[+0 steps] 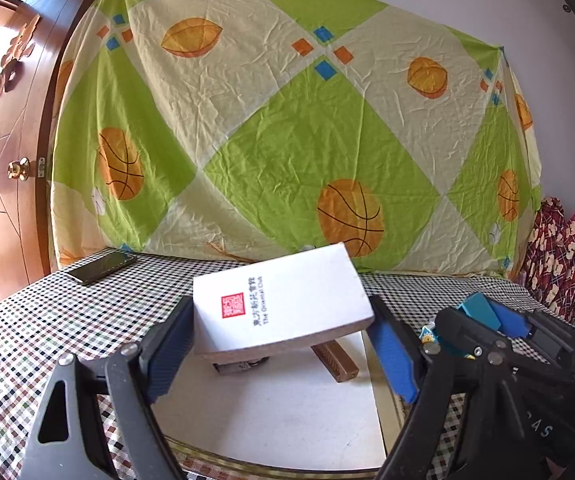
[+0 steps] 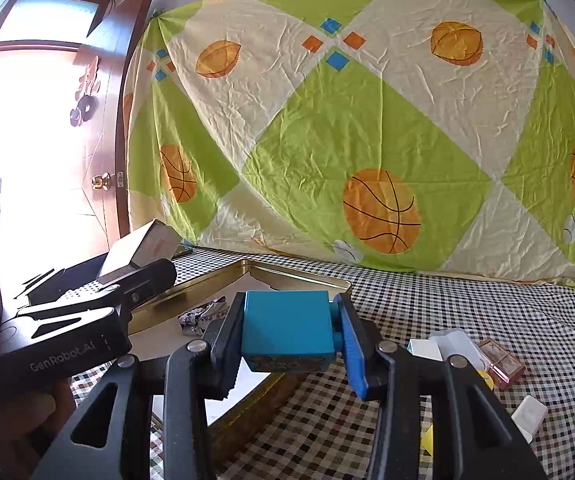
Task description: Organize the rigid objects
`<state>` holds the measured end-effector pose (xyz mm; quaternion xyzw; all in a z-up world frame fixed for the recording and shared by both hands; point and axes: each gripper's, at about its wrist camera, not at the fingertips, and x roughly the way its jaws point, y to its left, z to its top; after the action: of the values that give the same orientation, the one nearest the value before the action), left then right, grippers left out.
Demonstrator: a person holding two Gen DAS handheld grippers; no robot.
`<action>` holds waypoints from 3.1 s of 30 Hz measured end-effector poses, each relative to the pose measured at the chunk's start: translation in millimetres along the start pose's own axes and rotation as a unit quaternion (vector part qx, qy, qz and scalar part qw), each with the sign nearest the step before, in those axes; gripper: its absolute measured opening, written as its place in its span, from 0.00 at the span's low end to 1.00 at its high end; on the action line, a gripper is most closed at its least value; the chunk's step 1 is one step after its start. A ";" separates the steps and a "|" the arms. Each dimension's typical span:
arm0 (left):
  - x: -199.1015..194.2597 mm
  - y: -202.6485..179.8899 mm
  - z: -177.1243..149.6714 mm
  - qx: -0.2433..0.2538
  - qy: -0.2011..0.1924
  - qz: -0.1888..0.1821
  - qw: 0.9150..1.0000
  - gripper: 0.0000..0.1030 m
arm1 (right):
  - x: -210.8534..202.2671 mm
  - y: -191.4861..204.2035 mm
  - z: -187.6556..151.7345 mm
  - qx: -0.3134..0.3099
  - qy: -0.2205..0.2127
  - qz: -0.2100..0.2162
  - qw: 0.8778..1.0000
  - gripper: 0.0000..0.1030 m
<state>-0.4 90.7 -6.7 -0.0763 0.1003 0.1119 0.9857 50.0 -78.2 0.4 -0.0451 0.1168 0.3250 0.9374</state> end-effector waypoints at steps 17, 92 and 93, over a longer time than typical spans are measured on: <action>6.3 23.3 1.4 0.000 0.016 0.020 1.000 0.82 | 16.1 20.3 3.7 -0.015 0.009 0.016 1.000 0.44; 44.1 -73.5 -6.0 0.094 0.135 -0.079 0.983 0.99 | -9.9 -153.2 -21.6 0.068 0.126 -0.118 0.983 0.80; 45.1 -83.3 -8.1 0.100 0.139 -0.086 0.981 0.99 | -12.9 -161.2 -22.7 0.073 0.130 -0.127 0.981 0.80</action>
<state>60.9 18.3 -13.6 -0.0003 0.2399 0.0043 0.9708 135.8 -216.1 -17.0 -0.0328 0.2539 0.1852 0.9488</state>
